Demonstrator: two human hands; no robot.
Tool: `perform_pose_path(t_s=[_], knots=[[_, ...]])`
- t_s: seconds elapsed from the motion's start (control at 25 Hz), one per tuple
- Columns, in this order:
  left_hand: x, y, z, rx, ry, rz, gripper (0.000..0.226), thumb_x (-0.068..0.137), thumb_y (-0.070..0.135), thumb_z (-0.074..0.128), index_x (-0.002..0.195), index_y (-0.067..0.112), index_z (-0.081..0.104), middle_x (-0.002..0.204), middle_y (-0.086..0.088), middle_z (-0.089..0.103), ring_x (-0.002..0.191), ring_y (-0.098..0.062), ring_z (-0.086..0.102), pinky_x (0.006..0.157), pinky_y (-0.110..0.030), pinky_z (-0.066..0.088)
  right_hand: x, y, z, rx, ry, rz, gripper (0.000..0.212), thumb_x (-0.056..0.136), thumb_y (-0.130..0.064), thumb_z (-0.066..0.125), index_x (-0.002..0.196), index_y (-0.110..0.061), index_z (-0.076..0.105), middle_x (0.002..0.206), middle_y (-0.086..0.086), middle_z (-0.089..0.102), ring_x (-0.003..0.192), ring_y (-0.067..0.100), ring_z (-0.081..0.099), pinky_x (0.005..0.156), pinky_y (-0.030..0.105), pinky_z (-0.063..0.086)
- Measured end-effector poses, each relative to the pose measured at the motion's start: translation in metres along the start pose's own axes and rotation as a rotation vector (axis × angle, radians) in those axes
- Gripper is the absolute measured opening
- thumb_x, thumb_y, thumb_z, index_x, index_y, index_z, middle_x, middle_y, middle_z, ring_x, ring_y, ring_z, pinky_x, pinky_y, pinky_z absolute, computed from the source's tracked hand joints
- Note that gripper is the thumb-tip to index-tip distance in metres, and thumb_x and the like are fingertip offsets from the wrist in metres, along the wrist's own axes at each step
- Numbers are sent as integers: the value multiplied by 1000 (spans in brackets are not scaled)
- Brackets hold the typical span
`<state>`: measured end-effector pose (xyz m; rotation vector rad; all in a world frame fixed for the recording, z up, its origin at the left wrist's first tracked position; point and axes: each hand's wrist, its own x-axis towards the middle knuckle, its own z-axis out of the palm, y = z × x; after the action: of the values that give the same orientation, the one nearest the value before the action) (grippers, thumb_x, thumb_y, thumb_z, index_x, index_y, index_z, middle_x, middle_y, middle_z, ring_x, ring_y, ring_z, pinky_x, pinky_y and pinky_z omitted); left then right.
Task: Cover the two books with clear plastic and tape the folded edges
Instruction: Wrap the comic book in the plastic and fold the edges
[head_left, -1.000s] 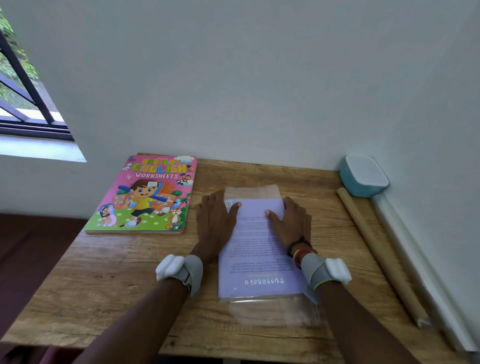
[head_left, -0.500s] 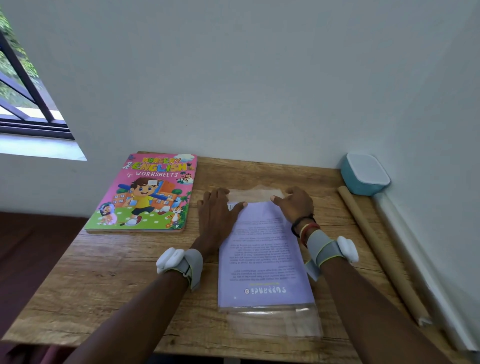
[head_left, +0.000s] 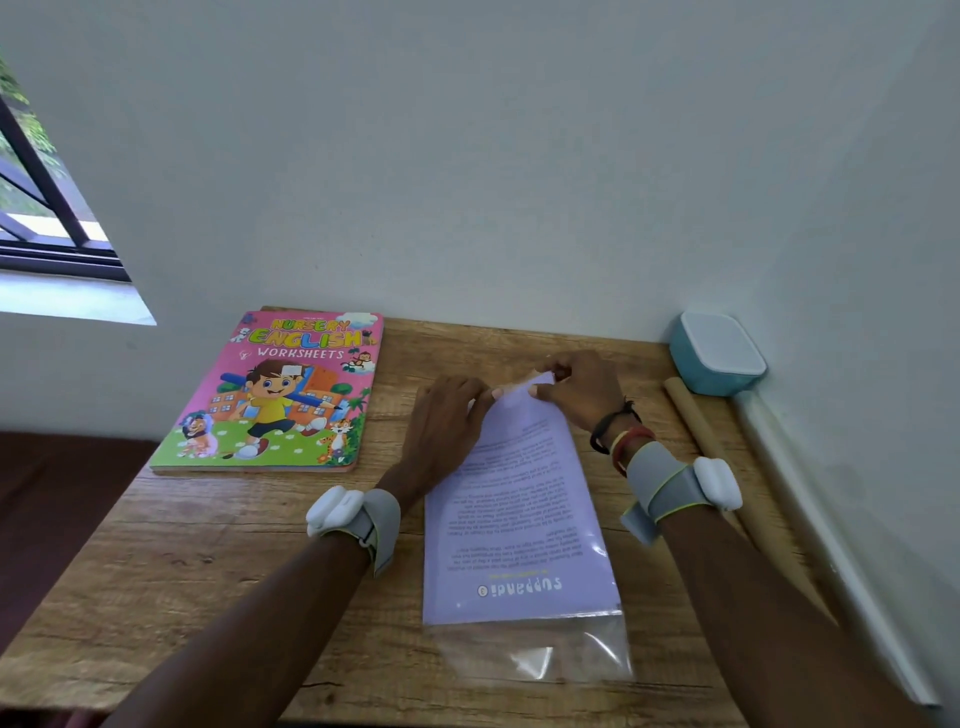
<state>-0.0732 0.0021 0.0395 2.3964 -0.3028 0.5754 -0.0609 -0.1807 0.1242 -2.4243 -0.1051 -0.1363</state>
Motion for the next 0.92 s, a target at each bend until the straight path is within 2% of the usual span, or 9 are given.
perform_pose_path(t_s=[0.08, 0.16, 0.28, 0.36, 0.48, 0.64, 0.72, 0.84, 0.92], knots=[[6, 2, -4, -47, 20, -36, 41, 102, 44, 40, 76, 21, 63, 74, 10, 62, 74, -12, 55, 67, -36, 44, 1, -8, -6, -60, -36, -50, 20, 75, -15, 77, 93, -5, 74, 80, 3, 64, 78, 14, 57, 64, 19, 40], [10, 4, -10, -74, 38, -60, 44, 102, 43, 41, 70, 21, 60, 67, 11, 59, 65, -8, 53, 59, -31, 39, 3, -13, -9, -143, -49, -94, 16, 74, -17, 77, 85, -6, 71, 76, 1, 61, 76, 15, 56, 66, 21, 39], [13, 4, -12, -91, 62, -53, 45, 102, 46, 41, 67, 21, 57, 62, 11, 55, 61, -8, 52, 57, -32, 40, 5, -20, -12, -224, -54, -143, 15, 73, -20, 76, 81, -10, 69, 74, -2, 59, 75, 17, 56, 64, 22, 38], [12, 2, -9, -98, 70, -53, 49, 101, 53, 35, 71, 20, 57, 65, 8, 55, 63, -10, 52, 57, -30, 39, 6, -27, -14, -187, -37, -166, 15, 71, -21, 79, 79, -10, 70, 74, -1, 61, 75, 17, 59, 64, 23, 39], [6, 1, -5, -129, 75, -66, 52, 100, 56, 31, 76, 18, 57, 66, 5, 56, 62, -12, 52, 55, -26, 35, 5, -37, -17, -109, -13, -163, 19, 73, -21, 79, 87, -9, 73, 79, 3, 67, 81, 18, 63, 73, 26, 48], [5, 0, -5, -154, -7, -79, 51, 100, 59, 28, 84, 23, 62, 71, 5, 65, 64, -10, 59, 58, -32, 42, 3, -29, -18, -136, -31, -127, 24, 83, -18, 69, 107, -13, 71, 102, 9, 71, 98, 23, 66, 87, 28, 50], [7, 3, -7, -177, -60, -88, 45, 101, 56, 30, 78, 28, 57, 67, 4, 63, 61, -11, 57, 57, -31, 40, -1, -27, -19, -134, -30, -128, 24, 87, -12, 63, 109, -13, 70, 95, 8, 72, 93, 21, 67, 83, 26, 51], [12, 9, -8, -242, -86, -122, 51, 102, 51, 33, 61, 25, 46, 53, 3, 49, 50, -12, 45, 53, -31, 31, -4, -33, -19, -47, 49, -181, 25, 88, -6, 56, 107, -12, 72, 86, 3, 73, 76, 13, 66, 68, 13, 46], [17, 11, -8, -290, -73, -141, 55, 102, 52, 34, 58, 19, 42, 51, 5, 44, 49, -9, 39, 53, -30, 28, -4, -35, -21, 9, 87, -197, 25, 88, -4, 56, 105, -13, 73, 80, 1, 73, 71, 12, 65, 66, 11, 44]])
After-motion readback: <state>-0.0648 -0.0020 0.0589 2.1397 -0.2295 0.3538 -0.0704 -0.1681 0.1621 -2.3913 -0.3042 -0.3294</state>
